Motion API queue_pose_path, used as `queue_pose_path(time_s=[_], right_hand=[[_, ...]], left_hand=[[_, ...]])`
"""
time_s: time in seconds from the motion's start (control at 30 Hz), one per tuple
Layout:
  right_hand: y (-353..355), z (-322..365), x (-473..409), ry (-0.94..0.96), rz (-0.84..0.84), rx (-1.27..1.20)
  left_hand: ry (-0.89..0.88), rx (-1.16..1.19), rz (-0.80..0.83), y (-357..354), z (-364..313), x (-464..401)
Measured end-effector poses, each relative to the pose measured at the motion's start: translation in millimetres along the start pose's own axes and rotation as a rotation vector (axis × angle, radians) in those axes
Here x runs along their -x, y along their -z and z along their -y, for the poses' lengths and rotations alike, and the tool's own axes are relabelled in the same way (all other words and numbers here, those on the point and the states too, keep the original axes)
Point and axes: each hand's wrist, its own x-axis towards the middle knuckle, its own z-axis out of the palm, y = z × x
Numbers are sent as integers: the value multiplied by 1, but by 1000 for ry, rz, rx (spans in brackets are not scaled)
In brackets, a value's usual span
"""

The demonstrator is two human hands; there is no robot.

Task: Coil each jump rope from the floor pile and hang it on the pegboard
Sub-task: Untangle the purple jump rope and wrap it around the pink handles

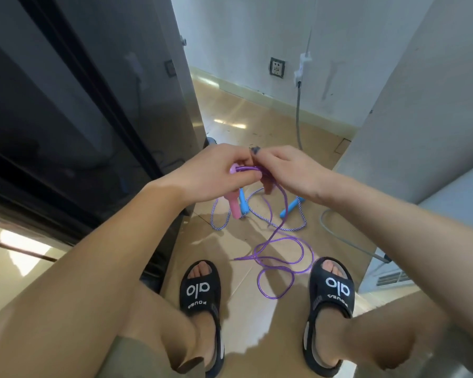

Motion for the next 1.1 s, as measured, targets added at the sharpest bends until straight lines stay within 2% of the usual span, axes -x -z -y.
queue_pose_path(time_s=[0.17,0.33,0.57,0.8,1.1], right_hand=[[8,0,2,50,-34,134],[7,7,5,75,-82,130],[10,16,6,61,-129,30],[23,12,6,84,-171,-104],[31,7,4,-60,-133,-207]], left_hand=[[1,-129,-5,2,13,-2],[-15,-180,9,0,15,-7],[11,-59,49,-4,18,-10],[6,12,-25,0,15,-9],[-5,19,-12,4,8,-6]])
